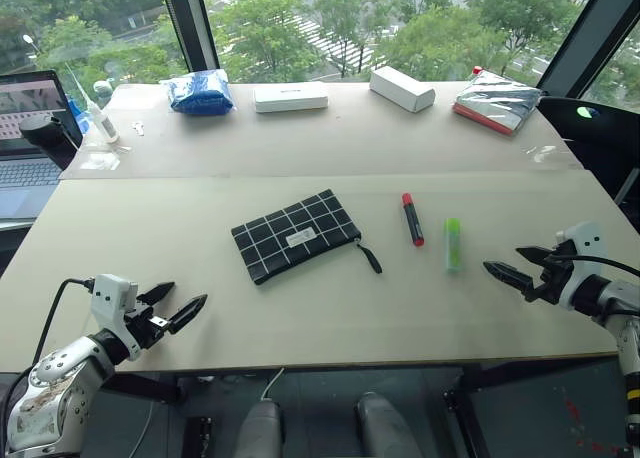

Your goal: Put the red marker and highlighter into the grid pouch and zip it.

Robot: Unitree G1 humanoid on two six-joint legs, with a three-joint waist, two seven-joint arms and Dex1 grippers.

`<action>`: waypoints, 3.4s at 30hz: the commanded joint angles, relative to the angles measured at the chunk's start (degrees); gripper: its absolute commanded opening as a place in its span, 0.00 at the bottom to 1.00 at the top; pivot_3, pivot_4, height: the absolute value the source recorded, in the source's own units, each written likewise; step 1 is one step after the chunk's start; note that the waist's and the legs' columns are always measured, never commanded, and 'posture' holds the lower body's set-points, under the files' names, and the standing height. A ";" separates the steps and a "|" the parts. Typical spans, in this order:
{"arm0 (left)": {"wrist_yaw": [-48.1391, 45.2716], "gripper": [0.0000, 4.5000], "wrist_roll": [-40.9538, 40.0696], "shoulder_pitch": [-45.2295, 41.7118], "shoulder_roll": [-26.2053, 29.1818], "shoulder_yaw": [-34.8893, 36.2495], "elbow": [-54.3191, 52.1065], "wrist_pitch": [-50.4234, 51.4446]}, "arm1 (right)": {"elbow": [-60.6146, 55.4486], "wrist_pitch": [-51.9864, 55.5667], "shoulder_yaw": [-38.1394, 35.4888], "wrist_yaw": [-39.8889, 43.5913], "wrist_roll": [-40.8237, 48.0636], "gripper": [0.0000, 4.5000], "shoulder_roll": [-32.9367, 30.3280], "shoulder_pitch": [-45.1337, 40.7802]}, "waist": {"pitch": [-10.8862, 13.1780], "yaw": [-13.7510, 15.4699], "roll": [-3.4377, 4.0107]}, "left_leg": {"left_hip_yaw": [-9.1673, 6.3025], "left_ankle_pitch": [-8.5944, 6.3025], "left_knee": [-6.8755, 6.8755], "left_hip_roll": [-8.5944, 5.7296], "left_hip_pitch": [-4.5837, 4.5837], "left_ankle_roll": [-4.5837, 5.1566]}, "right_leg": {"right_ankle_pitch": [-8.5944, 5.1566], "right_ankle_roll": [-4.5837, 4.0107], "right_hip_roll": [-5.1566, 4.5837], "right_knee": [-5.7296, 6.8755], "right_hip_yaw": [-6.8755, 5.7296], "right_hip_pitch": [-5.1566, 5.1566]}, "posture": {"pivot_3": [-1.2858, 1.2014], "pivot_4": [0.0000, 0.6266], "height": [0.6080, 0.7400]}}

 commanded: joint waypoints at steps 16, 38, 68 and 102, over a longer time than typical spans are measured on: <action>-9.40 1.00 21.57 -8.90 8.19 -9.66 15.78 -40.23 | 1.33 1.37 -0.35 -0.98 2.44 0.61 0.99 -5.95 | 0.00 -0.29 0.00 | 0.00 0.00 -0.04 0.02 -0.04 0.00 | 0.18 -0.31 0.03 -0.01 -0.01 -0.06 | 0.52 0.24 1.00; -5.82 1.00 31.40 -20.16 10.41 -19.00 26.71 -57.58 | 2.98 10.23 28.06 -13.07 -12.26 0.01 25.85 -34.56 | 0.02 0.32 0.03 | -0.11 0.01 -0.05 0.02 -0.17 0.00 | 0.31 -0.51 0.01 0.27 -0.15 -0.27 | 0.52 0.24 1.00; -0.90 1.00 37.80 -34.41 4.37 -29.55 41.67 -72.74 | 9.96 7.09 33.29 -12.61 -22.80 0.01 27.19 -32.97 | -0.06 0.24 0.02 | -0.10 0.01 -0.04 0.03 0.06 0.01 | 0.33 -0.53 0.04 0.34 -0.17 -0.10 | 0.52 0.24 1.00; -2.09 0.00 28.46 -36.51 -1.81 -29.60 43.82 -64.86 | 1.24 21.73 11.39 -8.58 -1.23 0.66 26.94 -38.19 | -0.05 0.63 0.14 | -0.11 0.01 -0.03 -0.01 0.03 0.02 | 0.33 -0.52 0.02 0.36 -0.15 -0.10 | 0.52 0.24 1.00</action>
